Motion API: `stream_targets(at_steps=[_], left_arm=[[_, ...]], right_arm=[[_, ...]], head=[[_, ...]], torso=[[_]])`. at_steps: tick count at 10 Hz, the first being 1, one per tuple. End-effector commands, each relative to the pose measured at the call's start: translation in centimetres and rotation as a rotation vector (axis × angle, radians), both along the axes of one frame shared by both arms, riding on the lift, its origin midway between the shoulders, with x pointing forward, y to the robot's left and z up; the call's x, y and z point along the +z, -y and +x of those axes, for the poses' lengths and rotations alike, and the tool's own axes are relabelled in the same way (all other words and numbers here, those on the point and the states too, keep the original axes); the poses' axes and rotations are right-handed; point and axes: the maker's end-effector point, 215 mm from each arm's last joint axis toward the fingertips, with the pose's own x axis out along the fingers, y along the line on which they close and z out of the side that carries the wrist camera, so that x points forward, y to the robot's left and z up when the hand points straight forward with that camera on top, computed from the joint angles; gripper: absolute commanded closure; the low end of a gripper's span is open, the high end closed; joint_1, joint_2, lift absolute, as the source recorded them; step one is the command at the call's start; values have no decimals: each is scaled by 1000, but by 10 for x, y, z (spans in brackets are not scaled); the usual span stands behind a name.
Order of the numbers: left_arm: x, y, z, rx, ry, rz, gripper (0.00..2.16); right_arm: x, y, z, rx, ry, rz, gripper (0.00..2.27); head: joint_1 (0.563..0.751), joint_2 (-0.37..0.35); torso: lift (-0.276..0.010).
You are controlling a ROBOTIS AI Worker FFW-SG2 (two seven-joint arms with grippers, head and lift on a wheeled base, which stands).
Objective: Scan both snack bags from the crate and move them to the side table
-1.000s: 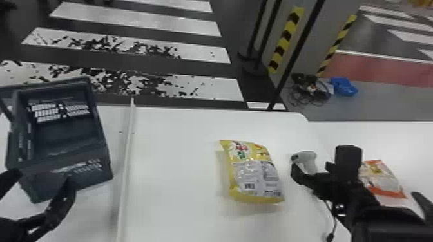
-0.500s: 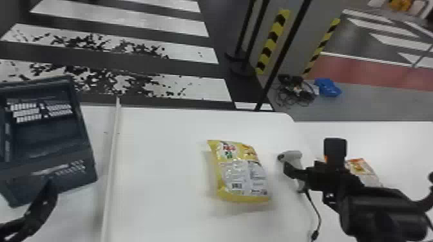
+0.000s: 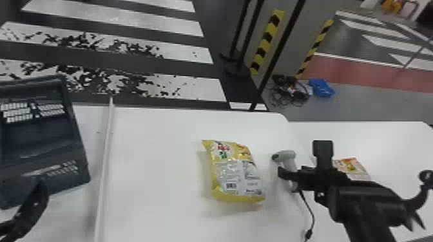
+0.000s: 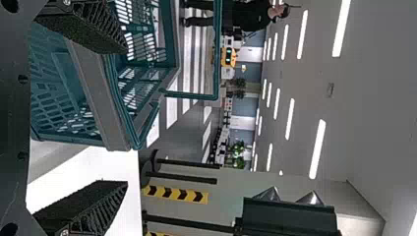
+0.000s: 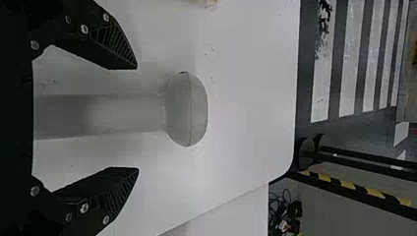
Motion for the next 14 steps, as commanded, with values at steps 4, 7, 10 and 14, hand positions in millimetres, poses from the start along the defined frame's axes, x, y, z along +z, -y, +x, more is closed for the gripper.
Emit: stream_targets(at_steps=[4, 7, 10, 14], left_arm=[[0, 1, 1, -4, 2, 1, 36], [0, 1, 1, -2, 0, 0, 36], [0, 1, 1, -3, 2, 0, 36], [0, 2, 1, -5, 1, 1, 36]], right_arm=[[-5, 5, -4, 4, -20, -18, 2125], [7, 2, -2, -5, 10, -35, 2226], [28, -8, -19, -41, -16, -86, 2229], [63, -50, -56, -50, -3, -129, 2229]], head=[[695, -340], [695, -337], [695, -336], [695, -318]], torso=[[-99], [-99], [-99], [-99]])
